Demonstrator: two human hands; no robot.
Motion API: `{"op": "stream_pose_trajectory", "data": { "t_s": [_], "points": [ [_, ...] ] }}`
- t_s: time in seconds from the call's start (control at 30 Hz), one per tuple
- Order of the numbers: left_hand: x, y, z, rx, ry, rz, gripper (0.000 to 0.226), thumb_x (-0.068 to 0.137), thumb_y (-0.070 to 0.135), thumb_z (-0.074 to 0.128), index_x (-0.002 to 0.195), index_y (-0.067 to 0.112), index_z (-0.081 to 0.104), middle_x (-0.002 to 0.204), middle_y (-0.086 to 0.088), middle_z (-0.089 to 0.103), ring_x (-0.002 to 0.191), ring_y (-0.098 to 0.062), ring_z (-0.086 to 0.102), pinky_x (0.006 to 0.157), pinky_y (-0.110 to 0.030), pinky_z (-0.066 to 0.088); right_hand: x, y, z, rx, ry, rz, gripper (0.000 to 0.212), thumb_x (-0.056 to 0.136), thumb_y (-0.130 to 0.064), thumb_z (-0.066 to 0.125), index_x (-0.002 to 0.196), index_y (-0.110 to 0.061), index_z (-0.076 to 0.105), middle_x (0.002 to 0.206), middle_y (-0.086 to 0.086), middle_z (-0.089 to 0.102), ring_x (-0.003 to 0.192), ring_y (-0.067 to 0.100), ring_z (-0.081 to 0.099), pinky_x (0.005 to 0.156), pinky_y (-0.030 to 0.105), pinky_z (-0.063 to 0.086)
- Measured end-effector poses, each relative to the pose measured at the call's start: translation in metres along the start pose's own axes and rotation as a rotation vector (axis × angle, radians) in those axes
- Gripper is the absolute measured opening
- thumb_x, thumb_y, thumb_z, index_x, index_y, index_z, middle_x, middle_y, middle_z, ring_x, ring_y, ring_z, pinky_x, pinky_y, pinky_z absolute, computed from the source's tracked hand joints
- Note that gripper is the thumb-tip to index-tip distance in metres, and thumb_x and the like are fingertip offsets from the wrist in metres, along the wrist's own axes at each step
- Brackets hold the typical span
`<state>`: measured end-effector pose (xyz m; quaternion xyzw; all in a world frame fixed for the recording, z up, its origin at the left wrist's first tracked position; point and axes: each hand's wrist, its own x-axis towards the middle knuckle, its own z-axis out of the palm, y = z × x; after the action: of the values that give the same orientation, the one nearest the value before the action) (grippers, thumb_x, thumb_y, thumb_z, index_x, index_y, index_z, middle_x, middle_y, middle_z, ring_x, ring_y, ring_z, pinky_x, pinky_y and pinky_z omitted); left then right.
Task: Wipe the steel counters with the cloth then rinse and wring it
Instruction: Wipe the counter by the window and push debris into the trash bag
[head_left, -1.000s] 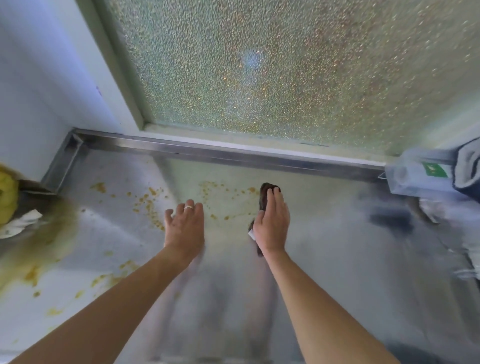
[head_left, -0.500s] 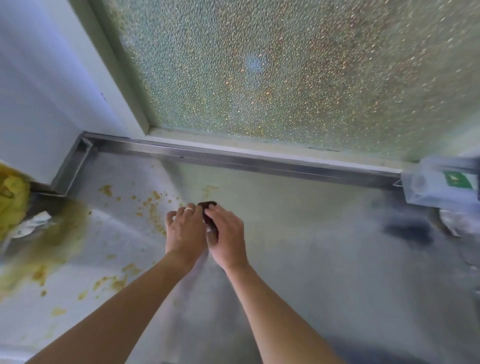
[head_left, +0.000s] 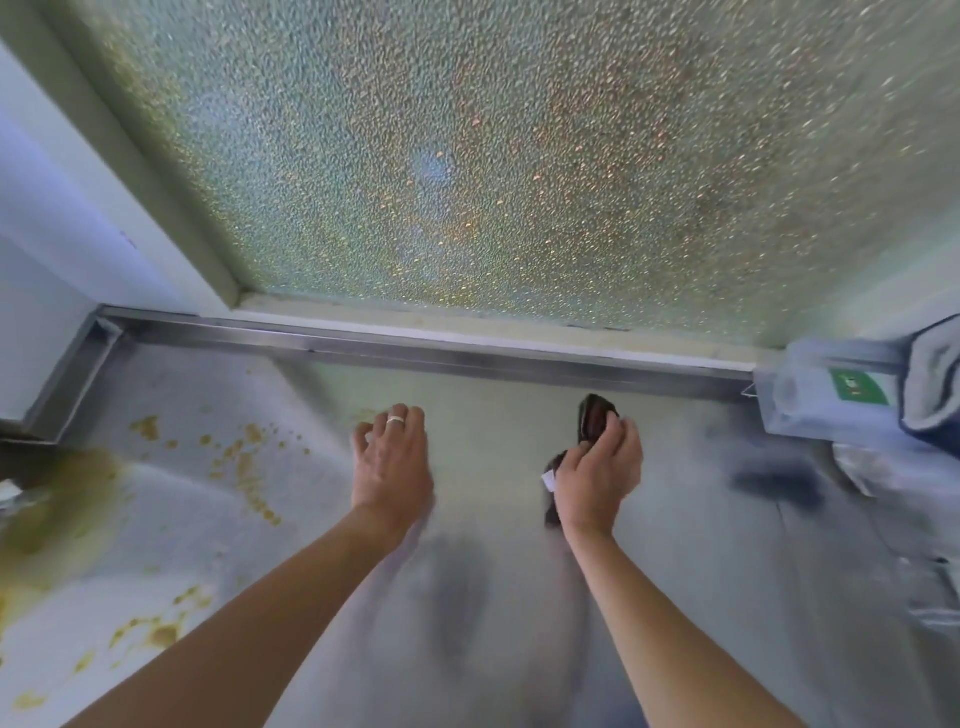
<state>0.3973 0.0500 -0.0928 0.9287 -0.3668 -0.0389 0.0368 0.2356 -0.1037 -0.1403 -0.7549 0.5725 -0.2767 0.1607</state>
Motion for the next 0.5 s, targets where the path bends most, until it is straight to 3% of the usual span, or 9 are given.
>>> {"op": "stream_pose_trajectory", "data": {
  "t_s": [0.13,0.33,0.5],
  "points": [
    [0.015,0.009,0.004,-0.025,-0.014,-0.030,0.030,0.081,0.011,0.063,0.110,0.015,0.058,0.110,-0.002,0.058,0.100,-0.023,0.059,0.094,-0.039,0.041,0.024,-0.019,0.016,-0.052,-0.063,-0.108,0.059,0.081,-0.014,0.037,0.134,0.002,0.057,0.139,0.018,0.057,0.129,0.037,0.054,0.105,0.047,0.042],
    [0.027,0.006,0.006,-0.010,-0.018,-0.041,0.039,0.075,0.006,0.058,0.113,0.015,0.057,0.111,-0.001,0.059,0.103,-0.022,0.058,0.098,-0.037,0.037,0.018,-0.048,0.041,-0.076,-0.165,-0.136,0.059,0.078,-0.005,0.058,0.137,-0.002,0.056,0.142,0.012,0.055,0.135,0.032,0.049,0.110,0.045,0.038],
    [0.033,0.008,0.014,-0.002,0.041,-0.040,0.020,0.081,0.010,0.058,0.101,0.017,0.058,0.099,-0.001,0.060,0.095,-0.023,0.059,0.090,-0.039,0.038,-0.007,-0.092,0.054,-0.027,-0.312,-0.282,0.055,0.080,-0.010,0.053,0.135,-0.007,0.060,0.141,0.008,0.057,0.134,0.028,0.051,0.109,0.043,0.038]
  ]
}}
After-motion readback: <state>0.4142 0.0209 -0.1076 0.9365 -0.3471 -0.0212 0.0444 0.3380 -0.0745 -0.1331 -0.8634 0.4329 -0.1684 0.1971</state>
